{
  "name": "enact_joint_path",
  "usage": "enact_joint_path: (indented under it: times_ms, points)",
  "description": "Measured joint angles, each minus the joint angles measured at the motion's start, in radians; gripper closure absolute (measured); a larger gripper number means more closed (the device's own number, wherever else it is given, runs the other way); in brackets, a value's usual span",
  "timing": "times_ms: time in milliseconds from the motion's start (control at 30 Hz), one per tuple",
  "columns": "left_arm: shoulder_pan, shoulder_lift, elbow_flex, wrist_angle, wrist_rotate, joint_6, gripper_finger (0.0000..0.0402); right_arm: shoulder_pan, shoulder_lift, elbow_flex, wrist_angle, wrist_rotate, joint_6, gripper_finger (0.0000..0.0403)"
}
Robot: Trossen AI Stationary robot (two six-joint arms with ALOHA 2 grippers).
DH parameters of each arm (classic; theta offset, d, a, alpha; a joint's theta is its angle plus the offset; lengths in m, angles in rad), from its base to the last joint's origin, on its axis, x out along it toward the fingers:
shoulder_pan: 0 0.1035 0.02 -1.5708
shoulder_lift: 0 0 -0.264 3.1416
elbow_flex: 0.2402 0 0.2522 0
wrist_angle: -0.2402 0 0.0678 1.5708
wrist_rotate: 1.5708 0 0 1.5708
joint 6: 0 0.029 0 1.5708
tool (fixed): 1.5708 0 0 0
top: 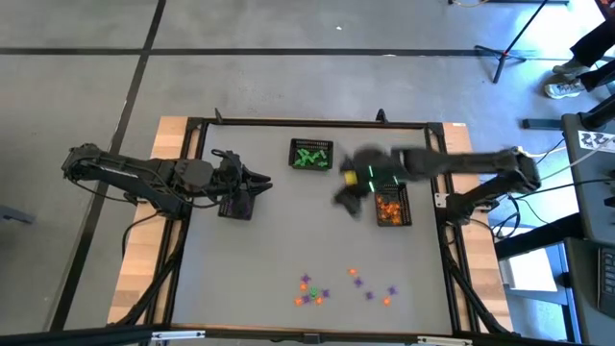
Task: Sort Halloween decoration
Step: Put the violet spider toy into the left bin
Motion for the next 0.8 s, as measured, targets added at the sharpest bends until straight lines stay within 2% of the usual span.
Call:
enact_joint_path:
  times_ms: [133,233,367,467,567,700,800]
  points:
    - [0.000,0.000,0.000,-0.004,0.000,0.010,0.0300,0.299,-0.011,0.000,-0.184,0.182,0.121,0.0264]
    - [0.000,0.000,0.000,-0.004,0.002,0.039,0.0300,0.499,0.010,-0.021,-0.228,0.302,0.269,0.0264]
    - [0.000,0.000,0.000,-0.007,0.002,0.052,0.0300,0.695,0.048,-0.083,-0.220,0.338,0.542,0.0265]
    - [0.000,0.000,0.000,-0.009,0.007,0.053,0.0300,0.787,0.066,-0.142,-0.213,0.296,0.772,0.0265]
    - [0.000,0.000,0.000,-0.009,0.011,0.053,0.0300,0.853,0.069,-0.207,-0.197,0.300,0.958,0.0265]
    - [0.000,0.000,0.000,-0.009,0.012,0.053,0.0300,0.904,0.069,-0.300,-0.116,0.295,1.105,0.0265]
    - [0.000,0.000,0.000,-0.009,0.019,0.052,0.0300,0.923,0.069,-0.382,0.023,0.291,1.176,0.0265]
